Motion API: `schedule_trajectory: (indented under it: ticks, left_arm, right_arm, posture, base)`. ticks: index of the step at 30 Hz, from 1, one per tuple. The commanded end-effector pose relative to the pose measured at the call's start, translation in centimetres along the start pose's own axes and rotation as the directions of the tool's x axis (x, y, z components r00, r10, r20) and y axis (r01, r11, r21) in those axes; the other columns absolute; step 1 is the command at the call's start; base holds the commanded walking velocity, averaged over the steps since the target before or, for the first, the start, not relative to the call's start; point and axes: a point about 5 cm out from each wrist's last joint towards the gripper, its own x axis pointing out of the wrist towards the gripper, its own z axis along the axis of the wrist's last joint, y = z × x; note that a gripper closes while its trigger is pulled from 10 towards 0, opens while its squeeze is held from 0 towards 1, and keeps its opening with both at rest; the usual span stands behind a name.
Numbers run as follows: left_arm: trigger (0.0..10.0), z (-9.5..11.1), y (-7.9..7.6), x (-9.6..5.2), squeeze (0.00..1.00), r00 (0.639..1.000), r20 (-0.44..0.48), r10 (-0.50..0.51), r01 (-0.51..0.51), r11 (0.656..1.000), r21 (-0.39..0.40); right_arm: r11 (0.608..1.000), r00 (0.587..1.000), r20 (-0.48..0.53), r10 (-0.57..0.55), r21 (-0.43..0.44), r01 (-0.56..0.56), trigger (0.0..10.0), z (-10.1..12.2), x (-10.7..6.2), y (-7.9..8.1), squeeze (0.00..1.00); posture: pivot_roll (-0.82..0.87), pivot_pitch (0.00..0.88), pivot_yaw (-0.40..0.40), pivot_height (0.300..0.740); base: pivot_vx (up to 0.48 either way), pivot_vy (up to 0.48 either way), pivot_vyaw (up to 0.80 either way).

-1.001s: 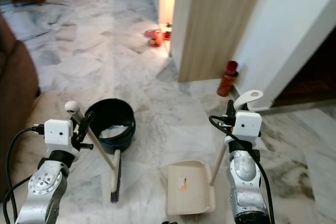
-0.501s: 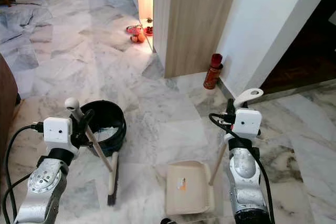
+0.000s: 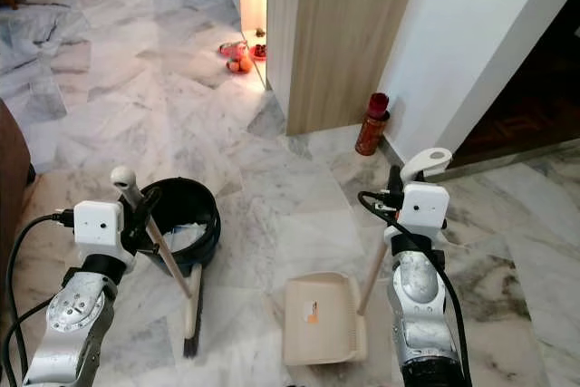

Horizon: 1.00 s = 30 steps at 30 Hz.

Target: Sweep floor

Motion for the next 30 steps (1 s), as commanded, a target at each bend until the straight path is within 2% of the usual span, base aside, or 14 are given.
schedule_trajectory:
  ticks: [1,30]
  left_arm:
    - [10.0,0.74,0.0,0.33,0.0,1.0,0.029,0.001,-0.002,1.0,0.015]
    - [10.0,0.74,-0.22,0.24,0.0,1.0,0.029,0.002,-0.002,1.0,0.0]
  right_arm:
    - [1.0,0.999,0.039,-0.007,-0.001,0.007,10.0,0.93,0.42,-0.2,0.0]
    - [1.0,0.999,0.034,0.001,0.003,-0.001,10.0,0.93,0.36,0.06,0.0]
  posture:
    - [0.06,0.131,-0.054,0.74]
    - [0.06,0.133,-0.055,0.74]
  base:
    - [0.0,-0.379,-0.8]
    - [0.0,-0.009,-0.8]
